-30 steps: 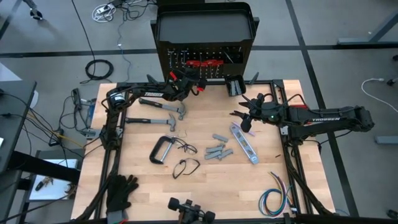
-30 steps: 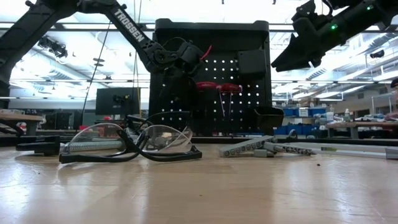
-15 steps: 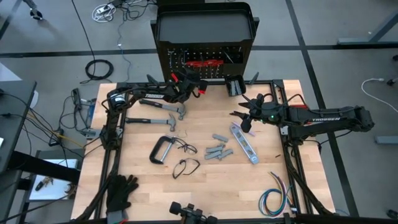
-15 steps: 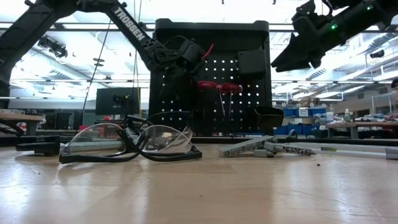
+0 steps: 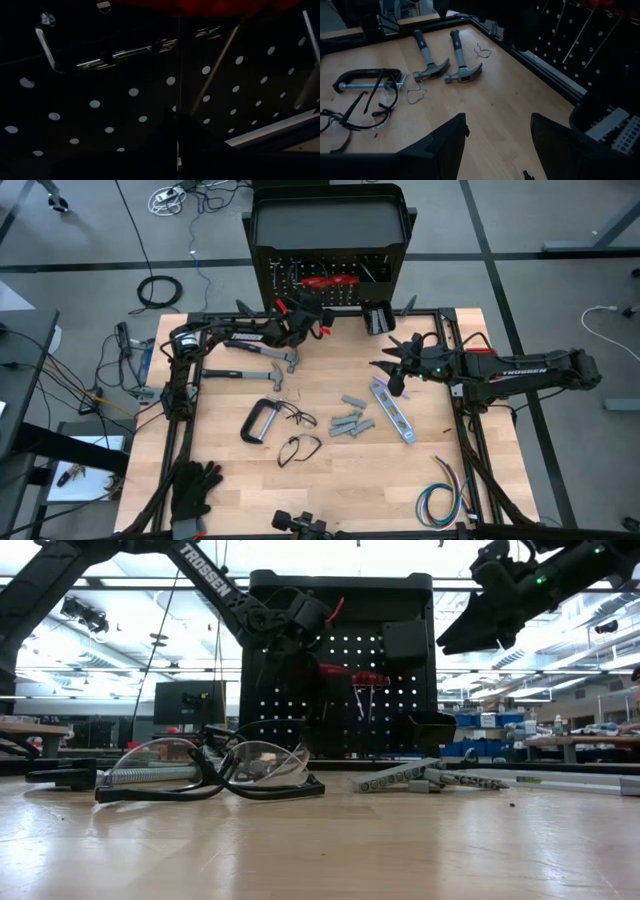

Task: Hang tools onto peg board
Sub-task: Unhang the T-shaped metric hex key

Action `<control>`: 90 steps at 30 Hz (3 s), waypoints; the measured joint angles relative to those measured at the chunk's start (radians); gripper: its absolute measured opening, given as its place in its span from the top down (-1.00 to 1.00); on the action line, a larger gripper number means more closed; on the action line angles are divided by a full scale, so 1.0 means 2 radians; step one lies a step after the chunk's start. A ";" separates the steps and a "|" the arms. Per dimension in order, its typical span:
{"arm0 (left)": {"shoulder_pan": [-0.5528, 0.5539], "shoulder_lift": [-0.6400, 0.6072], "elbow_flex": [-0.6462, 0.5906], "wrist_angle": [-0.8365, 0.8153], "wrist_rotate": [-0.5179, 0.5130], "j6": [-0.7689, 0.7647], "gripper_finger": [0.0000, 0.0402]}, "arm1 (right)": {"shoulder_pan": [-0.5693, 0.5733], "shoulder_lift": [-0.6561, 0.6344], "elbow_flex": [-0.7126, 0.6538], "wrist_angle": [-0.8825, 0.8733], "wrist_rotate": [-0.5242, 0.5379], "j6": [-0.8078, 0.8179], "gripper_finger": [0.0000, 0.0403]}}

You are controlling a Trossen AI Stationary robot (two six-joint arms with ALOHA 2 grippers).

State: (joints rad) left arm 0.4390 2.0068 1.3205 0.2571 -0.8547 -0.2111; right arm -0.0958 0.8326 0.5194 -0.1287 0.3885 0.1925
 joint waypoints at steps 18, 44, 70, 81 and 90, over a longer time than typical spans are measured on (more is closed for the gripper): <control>-0.030 -0.003 0.000 -0.022 -0.053 0.010 1.00 | 0.002 0.000 0.000 -0.004 0.000 0.013 -0.14; -0.007 -0.008 0.001 0.031 -0.032 0.056 1.00 | 0.015 0.000 0.000 -0.001 0.001 0.020 -0.14; -0.049 -0.026 0.001 -0.038 -0.051 0.007 1.00 | 0.015 0.000 0.000 -0.003 0.000 0.022 -0.14; -0.102 -0.038 0.001 -0.136 -0.004 -0.016 1.00 | 0.015 0.000 0.000 -0.008 -0.008 0.026 -0.14; -0.118 -0.061 0.001 -0.299 0.184 -0.070 1.00 | 0.015 0.000 0.000 -0.001 -0.008 0.026 -0.14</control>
State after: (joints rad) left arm 0.2026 1.8846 1.3220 -0.3415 -0.4865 -0.3513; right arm -0.0654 0.8330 0.5198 -0.1311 0.3728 0.2447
